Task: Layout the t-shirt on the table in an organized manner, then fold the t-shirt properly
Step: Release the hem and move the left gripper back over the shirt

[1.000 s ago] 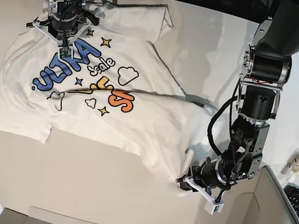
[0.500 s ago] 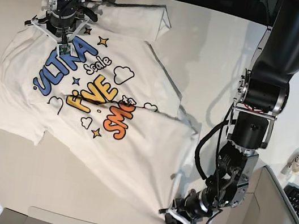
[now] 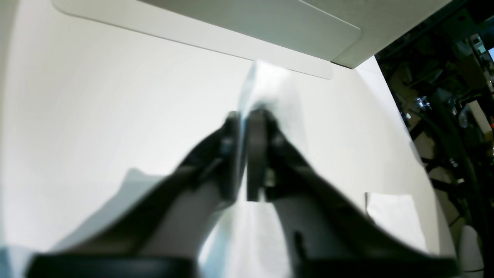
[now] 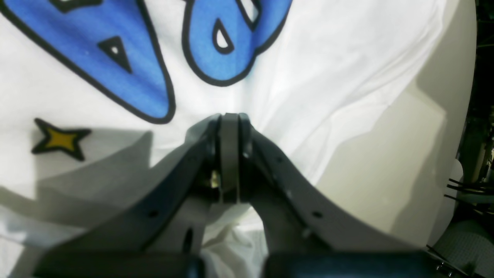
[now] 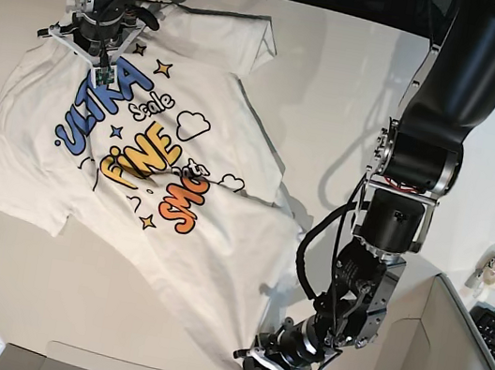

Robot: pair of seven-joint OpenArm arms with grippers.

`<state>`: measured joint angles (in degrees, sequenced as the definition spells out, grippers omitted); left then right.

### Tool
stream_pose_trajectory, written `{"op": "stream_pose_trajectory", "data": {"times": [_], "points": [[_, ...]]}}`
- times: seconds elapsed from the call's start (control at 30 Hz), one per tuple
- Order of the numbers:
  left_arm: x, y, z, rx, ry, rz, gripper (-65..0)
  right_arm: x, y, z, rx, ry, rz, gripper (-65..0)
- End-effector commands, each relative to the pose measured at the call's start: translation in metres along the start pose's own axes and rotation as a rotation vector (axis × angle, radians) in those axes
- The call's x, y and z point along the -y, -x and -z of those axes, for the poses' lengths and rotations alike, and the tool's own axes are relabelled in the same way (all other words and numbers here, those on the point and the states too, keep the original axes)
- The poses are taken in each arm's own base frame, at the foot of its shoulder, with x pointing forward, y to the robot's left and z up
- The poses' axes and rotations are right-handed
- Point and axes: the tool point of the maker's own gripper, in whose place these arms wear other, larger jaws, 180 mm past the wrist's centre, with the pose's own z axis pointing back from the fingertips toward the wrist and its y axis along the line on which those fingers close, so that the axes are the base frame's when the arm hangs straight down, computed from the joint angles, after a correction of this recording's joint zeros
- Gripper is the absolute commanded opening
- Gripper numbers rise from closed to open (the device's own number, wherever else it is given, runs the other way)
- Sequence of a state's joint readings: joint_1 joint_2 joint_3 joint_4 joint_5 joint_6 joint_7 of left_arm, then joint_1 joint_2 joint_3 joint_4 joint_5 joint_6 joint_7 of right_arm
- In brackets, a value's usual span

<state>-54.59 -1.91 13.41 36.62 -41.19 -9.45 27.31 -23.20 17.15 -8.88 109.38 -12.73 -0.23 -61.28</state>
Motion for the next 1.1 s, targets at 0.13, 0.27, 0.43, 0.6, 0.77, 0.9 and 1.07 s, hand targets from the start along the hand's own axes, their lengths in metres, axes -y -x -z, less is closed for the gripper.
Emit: {"op": "stream_pose_trajectory", "data": {"times": [0.13,0.27,0.43,0.6,0.77,0.9,1.07], "points": [[-0.001,0.0,0.001,0.007,0.005,-0.009,-26.0,-0.018,0.037,0.0,-0.159,-0.088,-0.005,-65.0],[-0.023,0.012,-0.005,-0.01,-0.038,-0.022,-29.4,-0.014,0.03,-0.003,-0.135,-0.08,0.005,-65.0],[-0.07,0.004,-0.026,0.004,-0.116,-0.018,-29.4,0.0,0.003,-0.019,-0.04,-0.03,0.007,-65.0],[-0.101,-0.003,-0.056,-0.016,-0.159,0.01,-29.6,0.026,-0.015,-0.024,0.009,0.105,-0.03,-65.0],[-0.133,-0.007,-0.102,-0.011,-0.196,-0.027,-29.6,0.05,-0.033,-0.029,0.042,0.238,-0.044,-65.0],[-0.144,0.012,-0.136,-0.059,-0.211,-0.055,-29.6,0.07,-0.057,-0.033,0.095,0.321,-0.042,-65.0],[-0.139,0.053,-0.173,-0.181,-0.208,-0.048,-29.6,0.075,-0.091,-0.037,0.168,0.329,0.029,-65.0]]}}
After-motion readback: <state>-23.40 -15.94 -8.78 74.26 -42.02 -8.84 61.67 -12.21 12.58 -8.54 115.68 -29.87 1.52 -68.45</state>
